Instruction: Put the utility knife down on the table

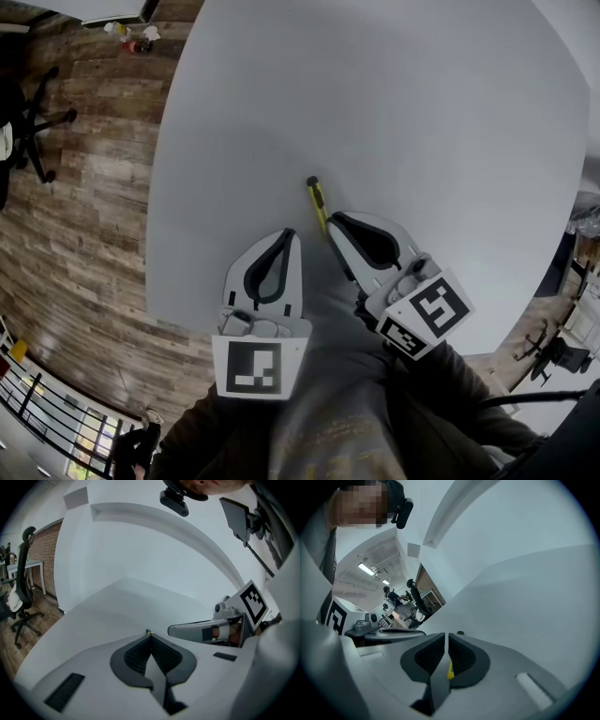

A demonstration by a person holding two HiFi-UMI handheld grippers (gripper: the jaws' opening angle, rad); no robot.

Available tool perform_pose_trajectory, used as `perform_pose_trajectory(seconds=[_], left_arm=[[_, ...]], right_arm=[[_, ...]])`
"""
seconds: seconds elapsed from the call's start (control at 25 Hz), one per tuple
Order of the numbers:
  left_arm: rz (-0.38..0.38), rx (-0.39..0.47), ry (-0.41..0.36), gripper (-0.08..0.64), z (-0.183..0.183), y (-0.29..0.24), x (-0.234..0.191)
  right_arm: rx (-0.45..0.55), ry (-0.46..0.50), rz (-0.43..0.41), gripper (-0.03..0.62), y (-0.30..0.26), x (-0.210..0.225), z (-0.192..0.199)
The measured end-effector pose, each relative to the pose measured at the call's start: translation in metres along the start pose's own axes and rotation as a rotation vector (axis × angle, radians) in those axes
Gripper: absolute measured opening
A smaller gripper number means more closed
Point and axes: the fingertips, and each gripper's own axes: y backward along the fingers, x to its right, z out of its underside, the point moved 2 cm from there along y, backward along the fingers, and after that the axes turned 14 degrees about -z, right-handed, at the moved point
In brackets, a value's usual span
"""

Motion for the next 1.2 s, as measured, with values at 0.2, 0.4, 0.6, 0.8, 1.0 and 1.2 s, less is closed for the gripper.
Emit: perform_pose_trajectory(seconds=[0.2,0.4,0.6,0.8,1.0,1.2], left_arm=[[0.004,0.026,-0.016,0.003,-0.011,0.007,0.006],[0.012,0.064,-0.031,0.003,-0.017,0.023,0.019],[0.021,0.104,-0.054,0.002,-0.023,0.042,0.034],[0.030,0.165,-0.088,0.003,-0.035,0.061,0.061],[0.011,0.237,-0.123,0.003,-0.058,0.084,0.083],[-0.003,0.253,-0.130,0.003,-0.058,0.103,0.094]], right_arm=[[0.015,0.022,-0.003,0.003,0.007,-0.008,-0.010],[0.042,0.050,-0.012,0.002,0.021,-0.024,-0.015],[0.077,0.086,-0.020,0.002,0.037,-0.043,-0.020],[0.108,0.125,-0.029,0.002,0.065,-0.060,-0.026],[0.153,0.183,-0.038,0.002,0.094,-0.074,-0.046],[0.169,0.214,-0.046,0.002,0.111,-0.089,-0.048]])
